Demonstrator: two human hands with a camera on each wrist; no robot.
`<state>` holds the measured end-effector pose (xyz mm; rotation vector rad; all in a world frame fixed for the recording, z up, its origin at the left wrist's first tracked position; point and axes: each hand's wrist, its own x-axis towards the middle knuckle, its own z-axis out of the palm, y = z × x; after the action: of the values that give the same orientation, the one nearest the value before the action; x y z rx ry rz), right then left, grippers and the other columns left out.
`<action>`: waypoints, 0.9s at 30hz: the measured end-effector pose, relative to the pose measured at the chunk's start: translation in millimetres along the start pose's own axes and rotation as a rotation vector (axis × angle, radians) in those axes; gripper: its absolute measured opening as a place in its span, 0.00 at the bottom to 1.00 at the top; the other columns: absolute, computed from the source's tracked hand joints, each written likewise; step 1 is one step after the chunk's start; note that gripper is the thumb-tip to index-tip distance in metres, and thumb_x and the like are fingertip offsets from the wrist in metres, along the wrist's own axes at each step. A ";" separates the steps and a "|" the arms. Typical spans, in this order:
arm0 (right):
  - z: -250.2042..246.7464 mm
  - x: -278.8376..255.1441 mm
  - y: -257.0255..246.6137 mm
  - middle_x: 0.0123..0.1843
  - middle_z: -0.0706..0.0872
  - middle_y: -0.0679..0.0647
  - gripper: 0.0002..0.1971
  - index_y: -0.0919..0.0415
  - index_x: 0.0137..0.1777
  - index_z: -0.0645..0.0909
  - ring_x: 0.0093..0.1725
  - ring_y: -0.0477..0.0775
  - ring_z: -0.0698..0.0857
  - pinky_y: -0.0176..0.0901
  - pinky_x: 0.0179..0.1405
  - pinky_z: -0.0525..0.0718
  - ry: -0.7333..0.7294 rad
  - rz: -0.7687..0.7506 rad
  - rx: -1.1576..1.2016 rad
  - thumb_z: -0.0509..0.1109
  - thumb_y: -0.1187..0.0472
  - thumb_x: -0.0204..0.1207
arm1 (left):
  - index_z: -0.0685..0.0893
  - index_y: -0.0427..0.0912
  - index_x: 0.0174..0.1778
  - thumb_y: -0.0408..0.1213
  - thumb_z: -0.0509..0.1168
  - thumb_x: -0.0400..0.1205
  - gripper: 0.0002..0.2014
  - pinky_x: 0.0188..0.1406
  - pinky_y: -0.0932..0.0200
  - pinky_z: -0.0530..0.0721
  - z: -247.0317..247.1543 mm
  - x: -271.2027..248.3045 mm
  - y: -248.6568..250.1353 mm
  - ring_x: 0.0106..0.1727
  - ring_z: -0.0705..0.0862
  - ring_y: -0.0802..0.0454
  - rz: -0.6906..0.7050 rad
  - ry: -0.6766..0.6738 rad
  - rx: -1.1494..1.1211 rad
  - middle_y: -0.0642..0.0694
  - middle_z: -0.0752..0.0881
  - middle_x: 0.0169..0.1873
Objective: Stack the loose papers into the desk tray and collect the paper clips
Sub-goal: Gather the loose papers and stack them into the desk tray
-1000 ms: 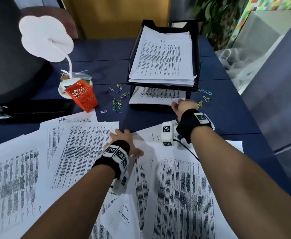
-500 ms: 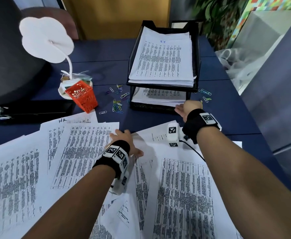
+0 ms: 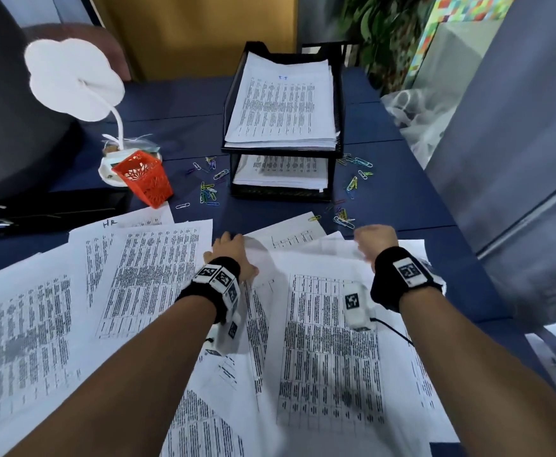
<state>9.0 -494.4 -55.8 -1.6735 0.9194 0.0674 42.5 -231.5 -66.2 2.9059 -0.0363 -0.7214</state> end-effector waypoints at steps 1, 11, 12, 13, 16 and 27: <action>-4.9 -9.6 1.4 0.66 0.83 0.63 0.15 0.69 0.63 0.80 0.58 0.50 0.85 0.39 0.54 0.80 -0.041 -0.002 -0.146 0.59 0.70 0.79 | 0.62 0.46 0.79 0.45 0.71 0.75 0.38 0.74 0.41 0.66 1.3 -4.6 4.8 0.81 0.60 0.42 0.028 0.005 0.018 0.43 0.58 0.81; -36.0 -23.4 44.6 0.72 0.78 0.62 0.20 0.66 0.71 0.76 0.72 0.60 0.76 0.45 0.70 0.73 -0.061 -0.091 -0.640 0.60 0.62 0.81 | 0.78 0.41 0.62 0.52 0.60 0.83 0.19 0.70 0.49 0.73 24.3 -37.1 36.4 0.69 0.75 0.42 0.188 -0.046 -0.222 0.43 0.76 0.70; -38.2 -24.3 47.1 0.76 0.74 0.60 0.21 0.64 0.74 0.73 0.75 0.58 0.73 0.43 0.73 0.69 -0.084 -0.106 -0.653 0.60 0.62 0.81 | 0.75 0.41 0.66 0.51 0.64 0.81 0.22 0.69 0.50 0.74 26.1 -39.4 38.1 0.69 0.76 0.42 0.186 -0.054 -0.306 0.42 0.76 0.70; -40.5 -23.9 49.5 0.78 0.71 0.58 0.23 0.63 0.76 0.71 0.77 0.57 0.70 0.43 0.76 0.66 -0.097 -0.115 -0.652 0.60 0.61 0.81 | 0.72 0.42 0.70 0.49 0.67 0.80 0.25 0.68 0.49 0.76 27.9 -41.5 39.5 0.68 0.77 0.41 0.180 -0.055 -0.376 0.42 0.76 0.70; -48.3 -26.4 53.8 0.80 0.68 0.57 0.24 0.61 0.78 0.69 0.78 0.57 0.68 0.46 0.79 0.64 -0.138 -0.123 -0.576 0.61 0.62 0.81 | 0.72 0.42 0.69 0.50 0.68 0.79 0.26 0.67 0.49 0.75 30.0 -51.6 44.6 0.65 0.79 0.42 0.194 0.007 -0.321 0.45 0.80 0.65; -53.9 -25.2 70.7 0.77 0.73 0.61 0.27 0.61 0.76 0.70 0.75 0.58 0.73 0.51 0.76 0.69 -0.122 -0.131 -0.257 0.67 0.68 0.76 | 0.86 0.45 0.48 0.35 0.67 0.79 0.04 0.67 0.56 0.73 45.1 -68.4 50.8 0.62 0.81 0.48 0.439 0.198 -0.445 0.50 0.87 0.49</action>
<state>-72.7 -528.5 -82.3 -1.9415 0.7302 0.2040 -38.4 -283.9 -66.3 2.4037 -0.4193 -0.3133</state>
